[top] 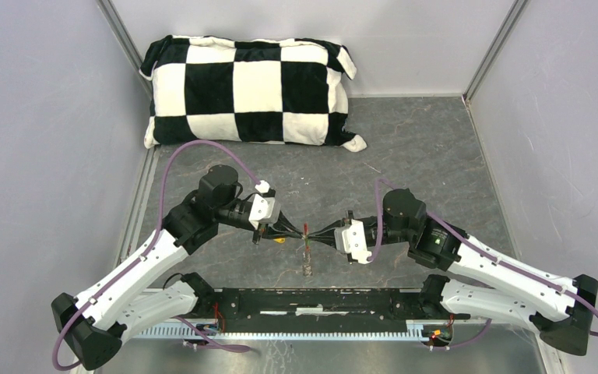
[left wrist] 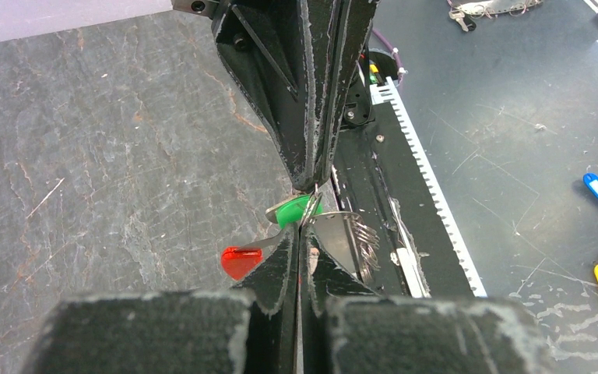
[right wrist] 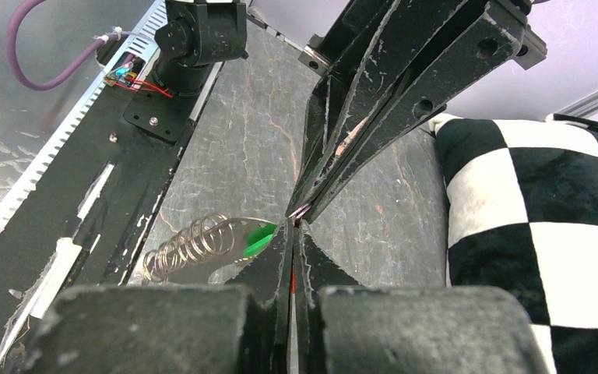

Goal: Put the keys on the keyring

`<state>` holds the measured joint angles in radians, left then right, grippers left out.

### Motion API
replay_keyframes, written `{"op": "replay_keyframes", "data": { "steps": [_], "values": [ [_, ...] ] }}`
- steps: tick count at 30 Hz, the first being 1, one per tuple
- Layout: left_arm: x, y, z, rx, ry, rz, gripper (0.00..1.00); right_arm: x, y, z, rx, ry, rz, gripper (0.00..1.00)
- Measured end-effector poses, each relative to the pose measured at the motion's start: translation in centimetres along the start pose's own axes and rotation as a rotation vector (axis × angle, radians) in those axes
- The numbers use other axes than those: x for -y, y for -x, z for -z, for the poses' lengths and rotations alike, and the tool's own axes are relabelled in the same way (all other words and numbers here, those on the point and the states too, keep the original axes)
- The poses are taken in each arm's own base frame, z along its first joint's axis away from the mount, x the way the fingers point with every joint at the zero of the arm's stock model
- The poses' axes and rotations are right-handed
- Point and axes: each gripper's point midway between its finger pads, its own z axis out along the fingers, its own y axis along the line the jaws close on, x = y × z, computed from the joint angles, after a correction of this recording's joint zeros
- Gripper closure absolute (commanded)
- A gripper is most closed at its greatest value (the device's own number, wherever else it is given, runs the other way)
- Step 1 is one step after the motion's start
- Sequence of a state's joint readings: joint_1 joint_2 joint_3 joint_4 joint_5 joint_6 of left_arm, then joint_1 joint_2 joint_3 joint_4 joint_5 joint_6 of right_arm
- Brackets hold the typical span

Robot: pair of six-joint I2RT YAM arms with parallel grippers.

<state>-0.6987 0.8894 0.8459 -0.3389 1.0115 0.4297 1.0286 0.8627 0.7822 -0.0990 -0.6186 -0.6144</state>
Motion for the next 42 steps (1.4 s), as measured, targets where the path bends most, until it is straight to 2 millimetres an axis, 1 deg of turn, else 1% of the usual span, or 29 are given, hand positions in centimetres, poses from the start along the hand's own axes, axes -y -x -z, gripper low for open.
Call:
{"op": "replay_keyframes", "data": {
  "steps": [13,42],
  "values": [
    [0.4,-0.4,0.0,-0.012,-0.012,0.006,0.98,0.2,0.1,-0.4,-0.001,0.007,-0.015,0.99],
    [1.0,-0.7,-0.2,-0.026,-0.042,0.003,0.98,0.7,-0.8,-1.5,-0.051,0.022,-0.091,0.99]
  ]
}}
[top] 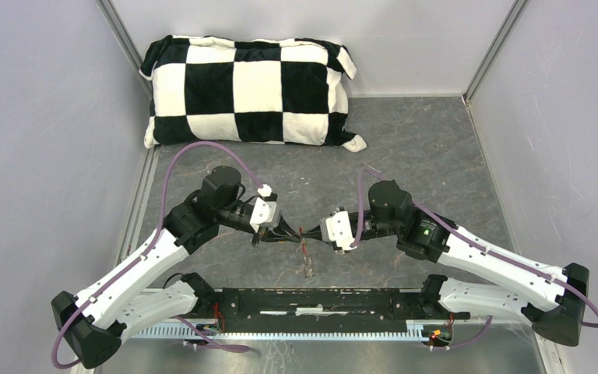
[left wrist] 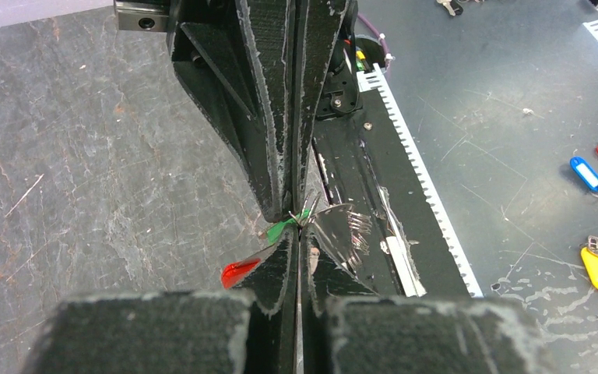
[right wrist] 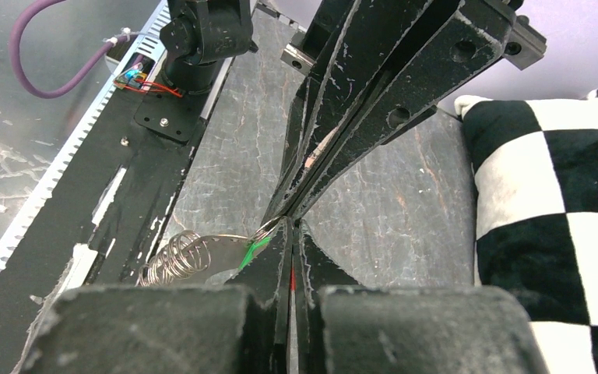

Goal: Put the keys on the keyring

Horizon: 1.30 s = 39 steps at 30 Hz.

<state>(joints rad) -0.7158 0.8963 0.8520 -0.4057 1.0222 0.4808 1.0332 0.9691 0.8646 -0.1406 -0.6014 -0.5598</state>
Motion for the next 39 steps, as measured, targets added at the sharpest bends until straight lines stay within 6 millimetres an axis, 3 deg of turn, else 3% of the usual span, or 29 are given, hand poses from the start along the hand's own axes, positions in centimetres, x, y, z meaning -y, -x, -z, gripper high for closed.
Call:
{"op": "replay_keyframes", "data": {
  "steps": [7,13,17,28,39],
  "values": [
    [-0.1,0.3,0.0,0.009,0.006,0.007,0.98,0.2,0.1,-0.2,-0.008,0.0,-0.039,0.98],
    [-0.1,1.1,0.1,0.046,0.025,0.003,0.98,0.4,0.7,-0.1,-0.004,-0.003,-0.072,0.83],
    [0.2,1.5,0.1,0.077,0.033,-0.016,0.98,0.5,1.2,0.0,-0.006,0.001,-0.115,0.79],
    [0.7,1.2,-0.1,0.135,0.034,-0.057,0.98,0.0,1.1,-0.3,-0.055,0.046,-0.262,0.74],
    [1.5,2.5,0.3,0.201,0.034,-0.138,0.98,-0.2,2.5,-0.4,-0.021,0.084,-0.348,0.71]
  ]
}}
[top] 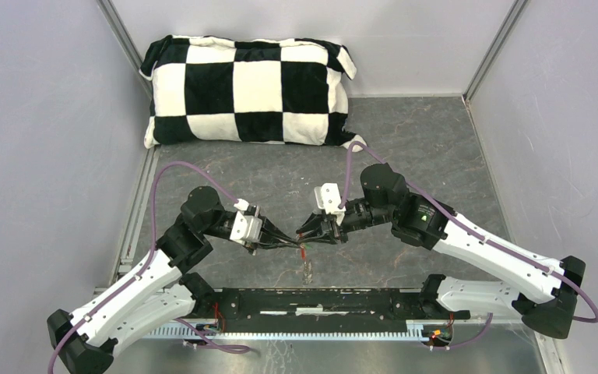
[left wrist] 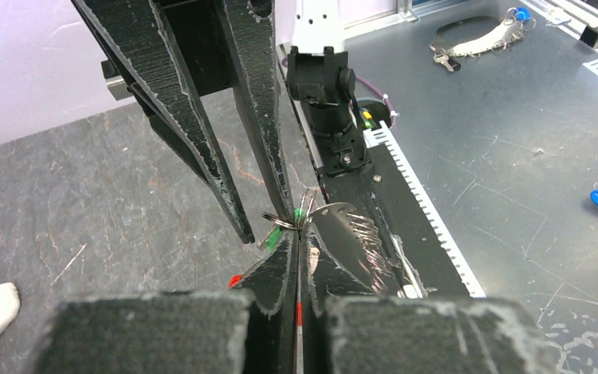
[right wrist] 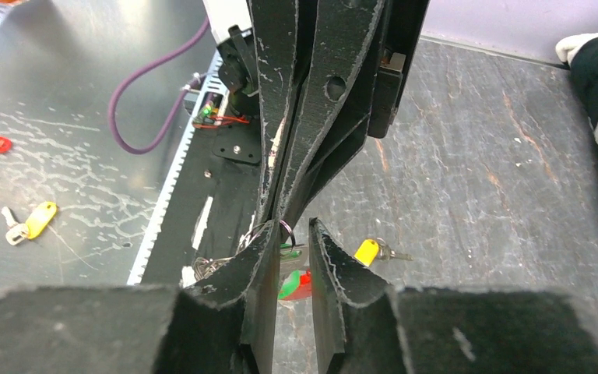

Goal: Put the keys on the keyring

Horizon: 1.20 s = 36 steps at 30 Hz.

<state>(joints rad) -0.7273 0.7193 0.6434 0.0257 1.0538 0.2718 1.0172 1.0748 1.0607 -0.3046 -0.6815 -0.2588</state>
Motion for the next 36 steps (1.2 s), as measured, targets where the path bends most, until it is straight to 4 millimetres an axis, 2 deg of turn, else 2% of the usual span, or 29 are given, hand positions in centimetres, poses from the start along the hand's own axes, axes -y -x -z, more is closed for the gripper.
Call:
{"op": "replay_keyframes", "data": {
  "steps": [9,25,36],
  "values": [
    [0.5,0.8,0.0,0.036,-0.017,-0.03,0.98,-0.4,0.7,0.0,0.043,0.051,-0.087,0.67],
    [0.0,2.1,-0.1,0.074,-0.003,-0.075,0.98,-0.1,1.5,0.8,0.113,0.101,-0.187,0.65],
    [-2.1,2.9,-0.8,0.12,0.075,0.047,0.98,1.6,1.9,2.2,0.146,0.071,-0.286,0.62]
  ]
}}
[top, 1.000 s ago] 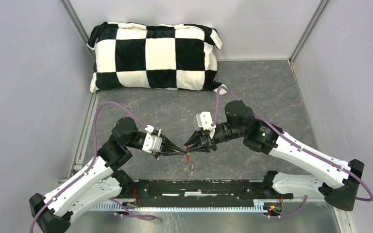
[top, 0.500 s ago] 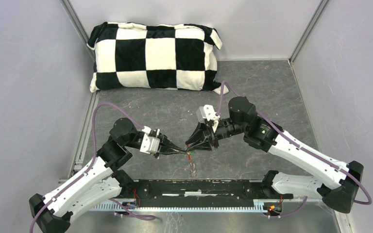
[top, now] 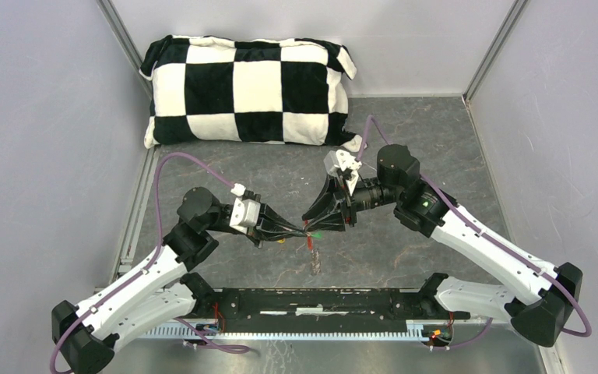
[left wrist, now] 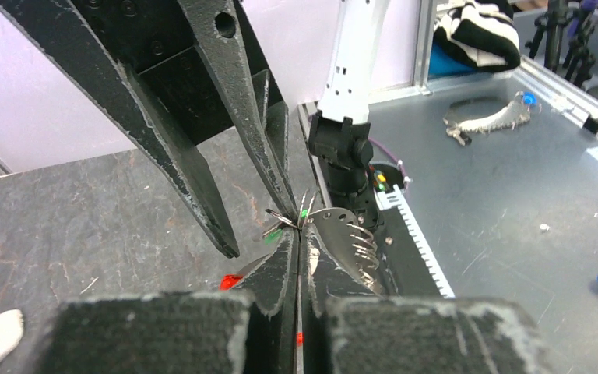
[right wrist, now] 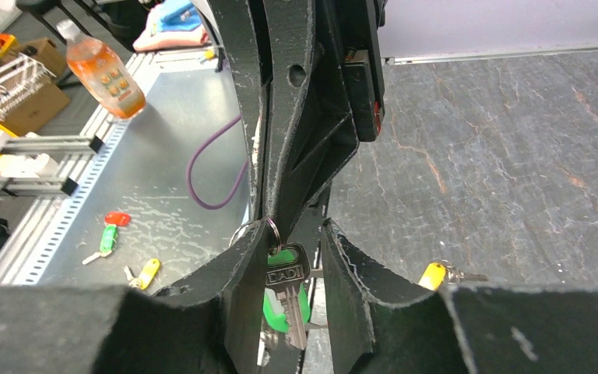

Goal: Put the keys on the keyring

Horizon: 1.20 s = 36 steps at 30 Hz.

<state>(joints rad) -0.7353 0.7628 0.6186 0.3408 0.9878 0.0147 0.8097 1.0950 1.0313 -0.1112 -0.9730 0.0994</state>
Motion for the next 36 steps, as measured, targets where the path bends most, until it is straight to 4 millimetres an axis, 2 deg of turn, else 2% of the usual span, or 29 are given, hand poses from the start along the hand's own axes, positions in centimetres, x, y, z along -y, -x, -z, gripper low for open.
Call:
{"op": "replay_keyframes", "data": {
  "steps": [9,20,36],
  "values": [
    [-0.5,1.3,-0.3,0.051,0.027,0.043,0.98,0.2,1.1,0.5,0.071,0.01,-0.067,0.6],
    [-1.0,3.6,-0.4,0.141,0.056,-0.034,0.98,-0.1,3.3,0.7,0.152,0.025,-0.128,0.58],
    [-1.6,5.6,-0.1,0.202,0.103,-0.099,0.98,-0.8,4.1,0.7,0.17,0.069,-0.233,0.56]
  ]
}}
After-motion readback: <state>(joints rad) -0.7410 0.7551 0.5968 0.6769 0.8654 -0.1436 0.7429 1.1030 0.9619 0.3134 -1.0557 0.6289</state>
